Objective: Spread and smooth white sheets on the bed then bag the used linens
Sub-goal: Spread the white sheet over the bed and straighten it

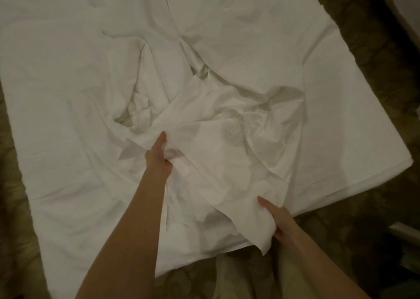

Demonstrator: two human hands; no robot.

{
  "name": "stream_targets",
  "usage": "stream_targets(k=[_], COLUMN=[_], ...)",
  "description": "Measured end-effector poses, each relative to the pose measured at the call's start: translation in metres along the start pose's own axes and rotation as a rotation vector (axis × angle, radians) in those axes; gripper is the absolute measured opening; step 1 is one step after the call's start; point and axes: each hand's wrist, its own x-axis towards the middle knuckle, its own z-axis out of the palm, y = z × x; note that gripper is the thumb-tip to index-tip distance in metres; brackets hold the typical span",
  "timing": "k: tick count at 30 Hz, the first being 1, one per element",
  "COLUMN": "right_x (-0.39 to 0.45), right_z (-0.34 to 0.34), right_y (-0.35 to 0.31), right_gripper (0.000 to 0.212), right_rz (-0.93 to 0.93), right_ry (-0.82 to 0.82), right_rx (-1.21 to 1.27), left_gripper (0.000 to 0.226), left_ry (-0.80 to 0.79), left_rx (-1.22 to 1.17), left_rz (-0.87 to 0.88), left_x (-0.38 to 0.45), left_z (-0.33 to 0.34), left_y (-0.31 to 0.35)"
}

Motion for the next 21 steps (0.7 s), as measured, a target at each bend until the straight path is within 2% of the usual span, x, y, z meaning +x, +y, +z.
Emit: stream_targets(k=[3,6,7,10,12,13,16,19,21], right_x=[-0.002,-0.008,-0.010,-0.016,-0.021,-0.022,-0.018,-0.013,-0.008], right_z=[0.009,0.019,0.024,0.043,0.056,0.061,0.075,0.086,0.096], right_y=[0.004,0.007,0.008,0.012,0.013,0.013,0.020,0.033,0.042], right_gripper=[0.067,0.068,0.066,0.051,0.032,0.032,0.056,0.067,0.071], right_rz=[-0.005,0.010,0.013,0.009,0.004,-0.006,-0.006,0.017,0.020], right_ry=[0.023,0.009,-0.011,-0.112,-0.192,-0.221,-0.221,-0.167,-0.148], right_rx=[0.066,0.087,0.087,0.072,0.088,0.111,0.139,0.145,0.144], left_gripper=[0.045,0.026,0.024,0.040,0.038,0.031,0.011,0.034,0.023], left_ry=[0.003,0.046,0.013,-0.144,-0.144,-0.107,0.049,0.082,0.059], left_rx=[0.012,-0.015,-0.029,-0.110,-0.147,-0.130,0.004,0.084,0.106], left_rz=[0.052,0.085,0.096,0.178,0.207,0.207,0.228,0.259,0.264], left_x=[0.008,0.004,0.002,0.001,0.007,0.010,0.021,0.030,0.036], left_z=[-0.001,-0.002,0.000,0.000,-0.005,-0.009,-0.027,-0.032,-0.033], left_y=[0.014,0.026,0.031,0.049,0.065,0.072,0.083,0.090,0.094])
